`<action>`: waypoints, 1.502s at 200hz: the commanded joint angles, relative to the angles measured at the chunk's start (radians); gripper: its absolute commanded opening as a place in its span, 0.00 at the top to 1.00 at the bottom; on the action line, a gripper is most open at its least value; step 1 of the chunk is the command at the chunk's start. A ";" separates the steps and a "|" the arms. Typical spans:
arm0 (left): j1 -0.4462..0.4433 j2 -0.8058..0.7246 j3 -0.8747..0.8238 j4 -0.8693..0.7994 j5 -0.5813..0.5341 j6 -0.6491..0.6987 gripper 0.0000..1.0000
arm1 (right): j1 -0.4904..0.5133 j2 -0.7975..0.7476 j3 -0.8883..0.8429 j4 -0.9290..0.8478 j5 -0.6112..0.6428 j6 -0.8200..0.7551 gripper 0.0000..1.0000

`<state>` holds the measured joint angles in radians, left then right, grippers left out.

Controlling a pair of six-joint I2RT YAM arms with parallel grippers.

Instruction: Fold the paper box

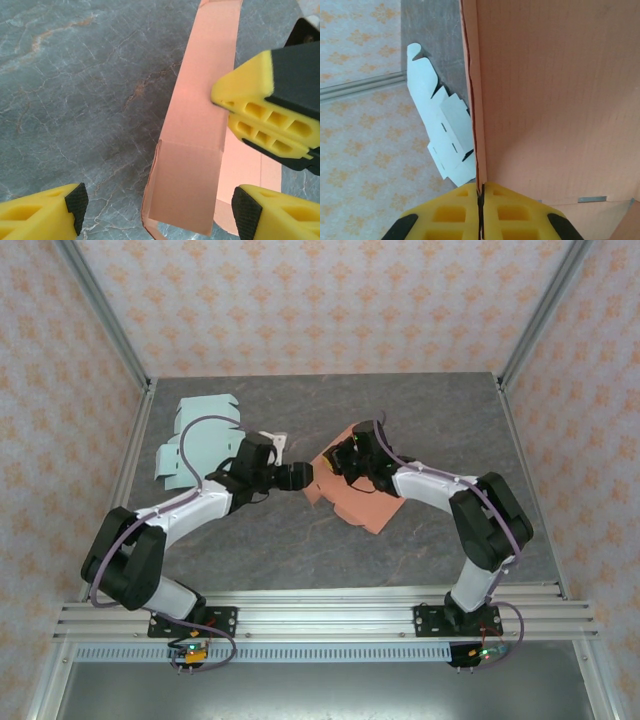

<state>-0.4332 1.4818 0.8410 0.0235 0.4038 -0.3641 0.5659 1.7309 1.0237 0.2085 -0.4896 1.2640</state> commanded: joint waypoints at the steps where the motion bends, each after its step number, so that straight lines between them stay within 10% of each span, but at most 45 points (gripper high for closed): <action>1: -0.007 0.044 0.026 -0.039 -0.041 0.026 0.19 | -0.003 -0.030 -0.023 0.135 -0.015 0.058 0.92; 57: -0.006 0.172 0.135 -0.086 -0.024 0.027 0.22 | -0.003 -0.071 -0.093 0.210 0.008 0.082 0.92; 152: 0.028 -0.074 -0.028 -0.036 -0.038 0.012 0.13 | -0.003 -0.068 -0.133 0.258 0.042 0.037 0.92; 191: 0.072 -0.109 -0.103 0.020 0.002 -0.035 0.31 | -0.001 -0.077 -0.173 0.325 0.064 -0.085 0.92; 300: 0.074 -0.079 -0.172 0.203 -0.001 0.121 0.40 | -0.001 -0.003 -0.232 0.550 0.008 -0.079 0.93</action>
<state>-0.3599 1.3960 0.7017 0.1448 0.3920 -0.3000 0.5659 1.7073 0.8078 0.6678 -0.4709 1.1782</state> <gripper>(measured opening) 0.585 0.076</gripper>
